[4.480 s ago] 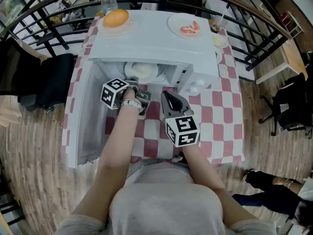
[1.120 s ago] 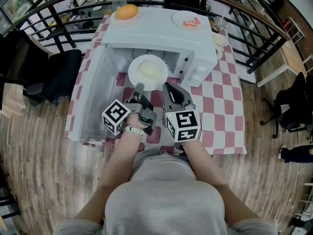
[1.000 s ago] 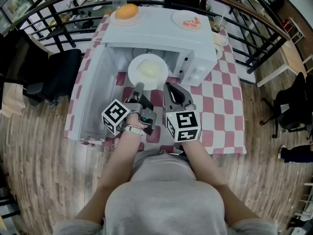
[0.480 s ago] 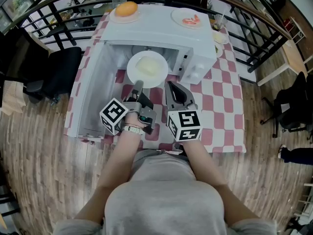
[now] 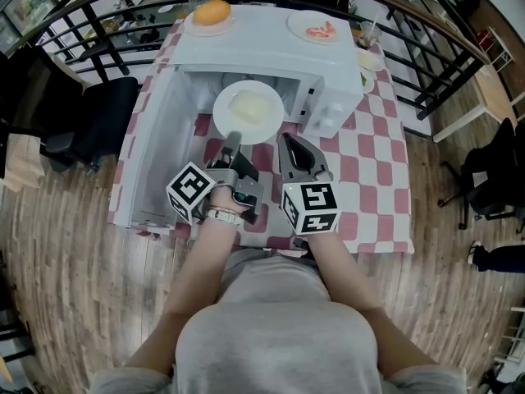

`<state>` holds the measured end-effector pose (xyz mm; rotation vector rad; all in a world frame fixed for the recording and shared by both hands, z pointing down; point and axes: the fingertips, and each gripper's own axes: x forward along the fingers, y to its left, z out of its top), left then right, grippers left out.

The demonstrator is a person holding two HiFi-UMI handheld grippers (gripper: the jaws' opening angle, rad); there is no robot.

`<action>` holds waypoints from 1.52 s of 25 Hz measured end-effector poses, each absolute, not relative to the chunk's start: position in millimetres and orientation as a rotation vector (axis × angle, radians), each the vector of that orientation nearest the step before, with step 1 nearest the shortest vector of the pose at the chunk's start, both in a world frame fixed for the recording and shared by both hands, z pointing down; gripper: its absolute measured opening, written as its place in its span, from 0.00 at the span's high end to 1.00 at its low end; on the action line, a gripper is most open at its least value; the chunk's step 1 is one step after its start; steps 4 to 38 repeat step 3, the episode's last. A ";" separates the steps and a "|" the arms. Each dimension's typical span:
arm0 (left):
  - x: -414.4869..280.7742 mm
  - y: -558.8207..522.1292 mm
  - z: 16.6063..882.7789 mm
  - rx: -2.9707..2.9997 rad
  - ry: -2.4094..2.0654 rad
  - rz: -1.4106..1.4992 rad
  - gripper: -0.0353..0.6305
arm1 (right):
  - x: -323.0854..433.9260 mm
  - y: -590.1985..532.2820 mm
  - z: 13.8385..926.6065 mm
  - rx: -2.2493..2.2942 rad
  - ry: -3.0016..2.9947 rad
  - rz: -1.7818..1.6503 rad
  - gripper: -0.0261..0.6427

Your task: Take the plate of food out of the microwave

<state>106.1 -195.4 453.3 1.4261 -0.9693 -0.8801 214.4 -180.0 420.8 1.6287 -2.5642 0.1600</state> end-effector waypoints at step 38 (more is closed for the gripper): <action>108.0 -193.3 452.2 1.420 -0.965 -0.880 0.92 | 215.9 -178.0 419.3 1.632 -2.560 0.153 0.93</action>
